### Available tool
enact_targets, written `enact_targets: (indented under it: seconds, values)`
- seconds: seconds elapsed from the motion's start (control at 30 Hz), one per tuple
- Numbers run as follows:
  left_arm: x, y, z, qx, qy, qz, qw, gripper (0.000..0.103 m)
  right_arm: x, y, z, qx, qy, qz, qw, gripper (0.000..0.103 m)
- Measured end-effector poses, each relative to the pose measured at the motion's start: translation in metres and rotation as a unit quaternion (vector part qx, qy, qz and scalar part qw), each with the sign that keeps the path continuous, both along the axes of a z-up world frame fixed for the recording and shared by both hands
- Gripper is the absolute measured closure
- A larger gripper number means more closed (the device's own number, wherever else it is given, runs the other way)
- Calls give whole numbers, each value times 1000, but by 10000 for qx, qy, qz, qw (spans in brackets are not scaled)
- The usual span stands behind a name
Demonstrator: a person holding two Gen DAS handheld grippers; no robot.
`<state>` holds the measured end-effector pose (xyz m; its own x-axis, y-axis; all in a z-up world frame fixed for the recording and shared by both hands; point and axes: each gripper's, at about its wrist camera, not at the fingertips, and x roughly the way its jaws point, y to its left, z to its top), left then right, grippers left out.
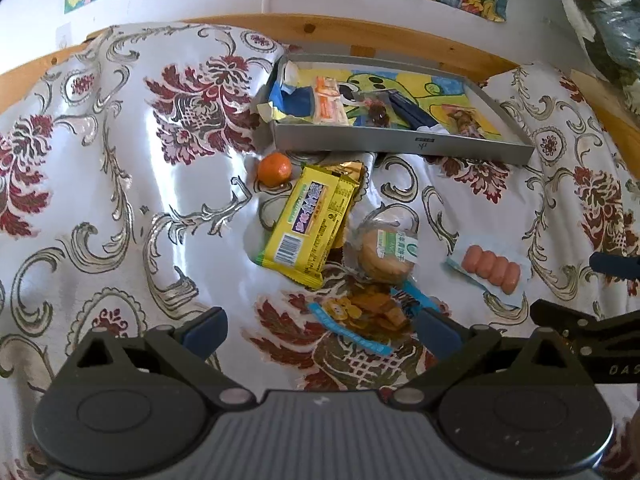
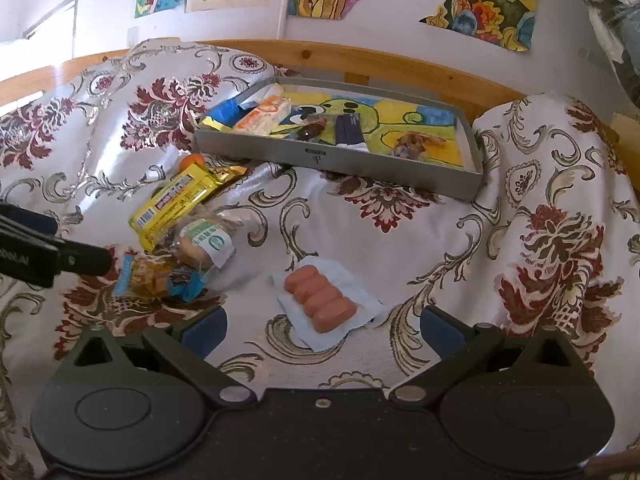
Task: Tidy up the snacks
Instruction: 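Move the right tool over the pink sausage pack while the left tool approaches the blue-and-yellow snack bag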
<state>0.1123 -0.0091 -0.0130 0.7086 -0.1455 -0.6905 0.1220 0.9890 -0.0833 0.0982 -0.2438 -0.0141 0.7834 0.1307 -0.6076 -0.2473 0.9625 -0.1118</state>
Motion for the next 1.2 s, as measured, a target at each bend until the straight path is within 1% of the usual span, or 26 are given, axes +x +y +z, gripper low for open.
enact_targets:
  seconds: [0.23,0.37,0.47,0.57,0.7,0.8,0.9,0.97,1.1,1.2]
  values:
    - [8,-7,-1,6,-49,-344,9994,0,12,-4,-6,-93,-85,54,9999,1]
    - [16,-10,-5,-89,65,-653,9978,0,22,-9,-10,-136,-206,164,9996,1]
    - [24,-13,-8,-154,188,-978,9949,0,31,-14,-15,-48,-322,320,9990,1]
    - [31,-13,-10,-186,262,-1309,9909,0,46,-17,-24,51,-228,356,9991,1]
    - [47,-13,-16,-226,398,-1558,9867,0,58,-19,-32,229,-96,564,9981,1]
    - [58,-15,-21,-219,539,-1825,9815,0,64,-19,-36,322,-12,700,9970,1]
    - [66,-19,-29,-274,802,-2173,9724,0,67,-21,-42,386,72,740,9965,1]
    - [68,-24,-34,-274,968,-2452,9642,0,70,-22,-45,429,131,742,9962,1]
    - [70,-32,-41,-36,930,-2840,9543,0,77,-25,-50,573,258,722,9954,1]
    - [76,-35,-43,-4,958,-2982,9497,0,80,-25,-51,582,316,750,9950,1]
